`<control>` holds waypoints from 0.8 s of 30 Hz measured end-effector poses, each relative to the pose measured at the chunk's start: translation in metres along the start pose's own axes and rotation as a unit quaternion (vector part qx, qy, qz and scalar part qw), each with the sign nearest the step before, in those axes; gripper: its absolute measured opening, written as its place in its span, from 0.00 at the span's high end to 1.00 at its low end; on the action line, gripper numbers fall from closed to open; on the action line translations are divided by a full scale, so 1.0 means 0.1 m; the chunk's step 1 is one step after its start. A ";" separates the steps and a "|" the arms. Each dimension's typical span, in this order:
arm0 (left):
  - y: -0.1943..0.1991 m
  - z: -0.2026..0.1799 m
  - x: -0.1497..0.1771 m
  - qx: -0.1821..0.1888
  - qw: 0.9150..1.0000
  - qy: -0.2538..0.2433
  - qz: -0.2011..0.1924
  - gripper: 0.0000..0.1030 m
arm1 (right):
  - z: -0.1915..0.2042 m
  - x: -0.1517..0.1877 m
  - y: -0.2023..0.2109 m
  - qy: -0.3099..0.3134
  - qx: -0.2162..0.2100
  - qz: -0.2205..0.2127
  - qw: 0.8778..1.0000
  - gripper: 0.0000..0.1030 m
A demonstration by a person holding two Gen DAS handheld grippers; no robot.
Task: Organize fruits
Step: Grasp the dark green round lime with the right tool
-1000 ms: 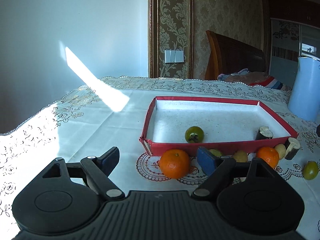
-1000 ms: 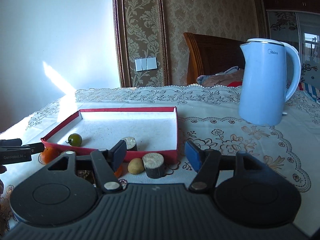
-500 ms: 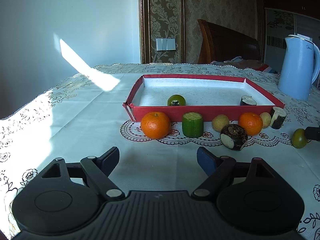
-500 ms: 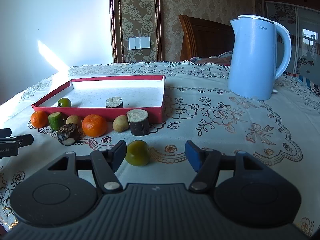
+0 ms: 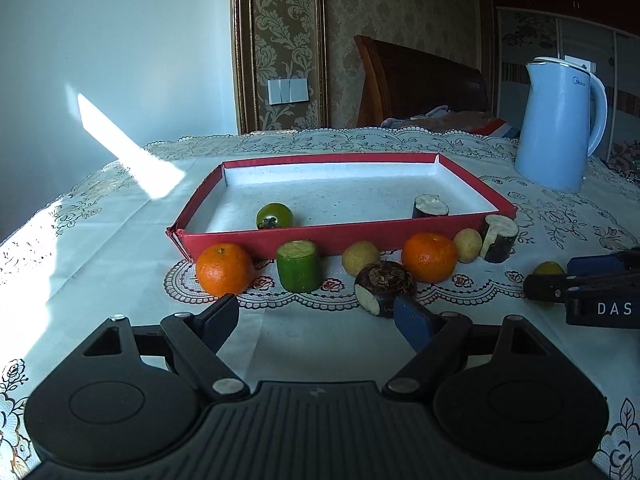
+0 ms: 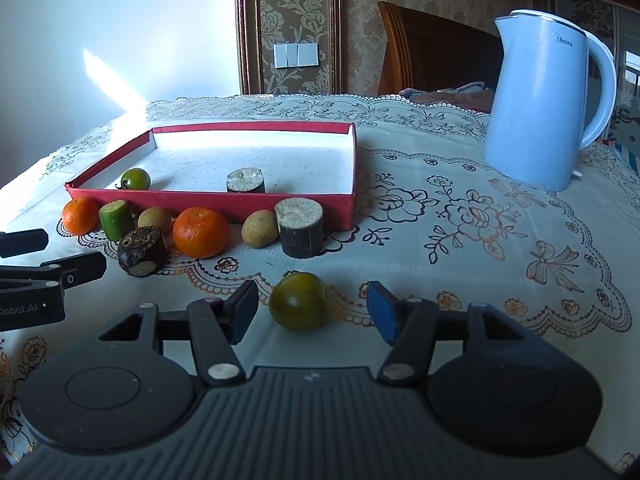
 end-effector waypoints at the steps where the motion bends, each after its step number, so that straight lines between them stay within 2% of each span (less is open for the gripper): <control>1: -0.01 -0.02 -0.01 -0.001 1.000 0.000 0.001 0.18 | 0.00 0.01 -0.01 0.001 0.000 0.003 1.000 0.45; 2: -0.03 -0.04 -0.01 0.000 1.000 0.000 0.003 0.18 | 0.01 0.01 -0.03 0.001 -0.003 0.009 1.000 0.54; 3: -0.04 -0.07 -0.01 0.003 1.000 -0.001 0.005 0.18 | 0.01 0.02 -0.05 0.000 -0.004 0.013 1.000 0.58; 24: -0.47 -0.30 -0.07 -0.015 0.997 0.004 0.074 0.18 | 0.05 0.05 -0.10 0.016 0.012 0.024 1.000 0.57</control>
Point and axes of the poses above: each gripper's, at about its wrist camera, not at the fingertips, and y roughly against the way its jaws point, z to its left, x to its underside, the point moved 9 cm from there along -y, roughly the way its jaws point, and after that the axes turned 4 degrees about -y, right-handed, at the moved point
